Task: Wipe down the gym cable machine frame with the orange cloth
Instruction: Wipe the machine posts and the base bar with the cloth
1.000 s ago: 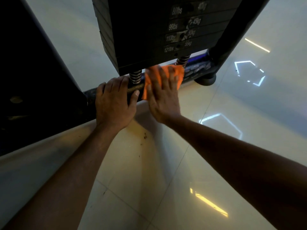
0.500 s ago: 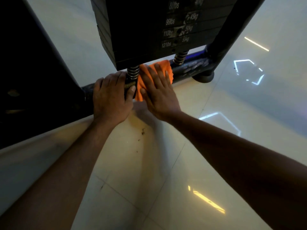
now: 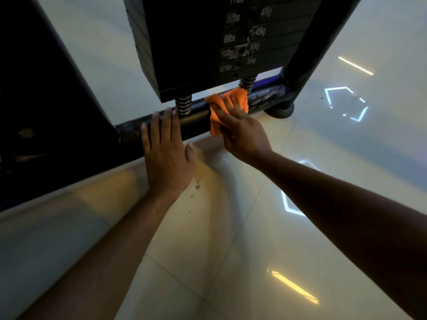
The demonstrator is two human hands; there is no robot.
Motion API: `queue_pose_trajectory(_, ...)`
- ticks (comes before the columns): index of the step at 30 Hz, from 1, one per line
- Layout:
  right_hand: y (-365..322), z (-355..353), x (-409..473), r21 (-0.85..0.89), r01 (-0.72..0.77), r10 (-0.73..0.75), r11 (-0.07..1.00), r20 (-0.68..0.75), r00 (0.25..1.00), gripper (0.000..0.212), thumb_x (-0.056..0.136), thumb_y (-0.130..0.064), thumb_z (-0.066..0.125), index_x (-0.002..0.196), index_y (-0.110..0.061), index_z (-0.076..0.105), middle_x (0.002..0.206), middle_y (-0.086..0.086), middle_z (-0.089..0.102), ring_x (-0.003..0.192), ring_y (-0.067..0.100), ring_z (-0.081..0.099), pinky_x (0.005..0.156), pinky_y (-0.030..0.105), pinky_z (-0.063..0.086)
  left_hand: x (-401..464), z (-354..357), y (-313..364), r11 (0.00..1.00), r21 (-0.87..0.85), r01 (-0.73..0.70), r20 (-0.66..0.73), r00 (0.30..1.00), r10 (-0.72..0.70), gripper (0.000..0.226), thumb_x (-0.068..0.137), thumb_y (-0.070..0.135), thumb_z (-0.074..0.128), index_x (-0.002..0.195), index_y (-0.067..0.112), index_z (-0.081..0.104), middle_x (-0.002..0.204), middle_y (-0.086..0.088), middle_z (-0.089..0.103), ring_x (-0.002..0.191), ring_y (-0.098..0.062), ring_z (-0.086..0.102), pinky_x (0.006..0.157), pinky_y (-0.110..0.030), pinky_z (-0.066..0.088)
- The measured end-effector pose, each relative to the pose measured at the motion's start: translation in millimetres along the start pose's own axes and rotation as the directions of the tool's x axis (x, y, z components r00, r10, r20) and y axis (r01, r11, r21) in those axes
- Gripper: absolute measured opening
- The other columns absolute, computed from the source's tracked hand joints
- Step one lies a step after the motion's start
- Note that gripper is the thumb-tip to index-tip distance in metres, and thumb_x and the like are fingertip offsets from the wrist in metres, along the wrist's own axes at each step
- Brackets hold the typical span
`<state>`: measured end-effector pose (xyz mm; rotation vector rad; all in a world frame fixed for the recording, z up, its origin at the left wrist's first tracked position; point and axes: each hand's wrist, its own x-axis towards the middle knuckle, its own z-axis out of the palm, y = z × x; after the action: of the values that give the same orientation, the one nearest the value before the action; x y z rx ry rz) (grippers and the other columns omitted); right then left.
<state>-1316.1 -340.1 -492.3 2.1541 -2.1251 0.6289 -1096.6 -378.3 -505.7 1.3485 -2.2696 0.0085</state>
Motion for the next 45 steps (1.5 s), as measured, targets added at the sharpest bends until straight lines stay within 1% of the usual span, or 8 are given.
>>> queue_pose_trajectory(4,18.1,-17.0,-26.5,0.015,-0.018,0.018,1.000,0.020,1.000,0.051,0.109,-0.030,0.055,0.159,-0.024,0.053,0.156,0.012,0.058,0.134,0.033,0.063,0.102,0.050,0.061,-32.2,5.9,25.8,0.990,-0.110,-0.089,0.060,0.994,0.096,0.071,0.102,0.029,0.060,0.165,0.011,0.034,0.173,-0.012,0.031,0.162,-0.031,0.023,0.133,-0.056,0.010)
queue_pose_trajectory(10,60.0,-40.3,-40.4,0.081,-0.247,0.256,0.966,-0.147,0.955,0.045,0.115,-0.033,0.050,0.159,-0.028,0.052,0.142,0.012,0.067,0.127,0.033,0.066,0.091,0.043,0.060,-5.5,10.7,58.8,0.944,-0.249,-0.218,0.104,0.963,0.250,0.062,0.105,0.032,0.058,0.162,0.015,0.039,0.164,-0.007,0.045,0.154,-0.027,0.038,0.130,-0.054,0.025)
queue_pose_trajectory(17,74.2,-43.8,-3.2,0.134,-0.328,0.340,0.935,-0.075,0.937,0.058,0.116,-0.050,0.040,0.170,-0.032,0.030,0.178,0.005,0.028,0.166,0.031,0.019,0.126,0.057,0.037,71.7,22.1,87.6,0.962,-0.193,-0.194,0.124,0.968,0.220,0.061,0.103,0.036,0.060,0.157,0.011,0.044,0.159,-0.013,0.047,0.150,-0.032,0.041,0.128,-0.052,0.027)
queue_pose_trajectory(26,85.2,5.1,5.2,0.038,-0.263,0.265,0.964,-0.038,0.964,0.072,0.116,-0.058,0.031,0.175,-0.026,0.004,0.183,0.003,-0.008,0.167,0.030,-0.017,0.134,0.064,0.000,117.3,52.1,96.7,0.986,0.031,-0.164,0.212,0.965,0.154,0.061,0.109,0.044,0.040,0.161,0.013,0.036,0.156,-0.014,0.051,0.144,-0.033,0.047,0.120,-0.052,0.032)
queue_pose_trajectory(31,136.9,-5.4,6.8,-0.135,-0.153,0.153,0.979,-0.010,0.988,0.069,0.117,-0.059,0.023,0.175,-0.031,0.000,0.183,0.001,-0.010,0.168,0.029,-0.016,0.133,0.065,-0.002,108.3,60.8,93.8,0.978,0.079,-0.191,0.115,0.977,0.182,0.058,0.111,0.047,0.036,0.156,0.011,0.039,0.151,-0.015,0.054,0.137,-0.035,0.052,0.118,-0.053,0.036)
queue_pose_trajectory(36,136.1,-9.7,15.0,-0.044,-0.307,0.303,0.951,-0.079,0.950,0.065,0.119,-0.051,0.022,0.175,-0.028,-0.001,0.183,0.002,-0.010,0.168,0.026,-0.016,0.134,0.062,-0.003,106.7,64.8,93.8,0.982,0.063,-0.176,0.104,0.980,0.169,0.058,0.111,0.049,0.036,0.156,0.013,0.039,0.151,-0.013,0.054,0.138,-0.033,0.051,0.120,-0.053,0.034)
queue_pose_trajectory(42,132.7,-7.2,6.7,-0.088,-0.088,0.089,0.992,0.004,0.996,0.065,0.119,-0.052,0.028,0.175,-0.031,0.004,0.183,-0.002,-0.006,0.168,0.025,-0.017,0.135,0.060,-0.004,106.0,68.3,90.8,0.980,0.047,-0.192,0.094,0.978,0.187,0.068,0.106,0.062,0.043,0.159,0.018,0.038,0.155,-0.007,0.052,0.143,-0.029,0.047,0.122,-0.052,0.032)
queue_pose_trajectory(45,160.5,-25.4,10.9,-0.134,-0.164,0.164,0.977,-0.012,0.986,0.064,0.119,-0.053,0.023,0.174,-0.035,-0.003,0.183,-0.002,-0.007,0.168,0.022,-0.014,0.135,0.060,0.002,106.5,68.3,91.3,0.980,0.048,-0.191,0.090,0.978,0.187,0.069,0.106,0.063,0.044,0.161,0.022,0.037,0.156,-0.005,0.051,0.144,-0.029,0.046,0.123,-0.052,0.030)
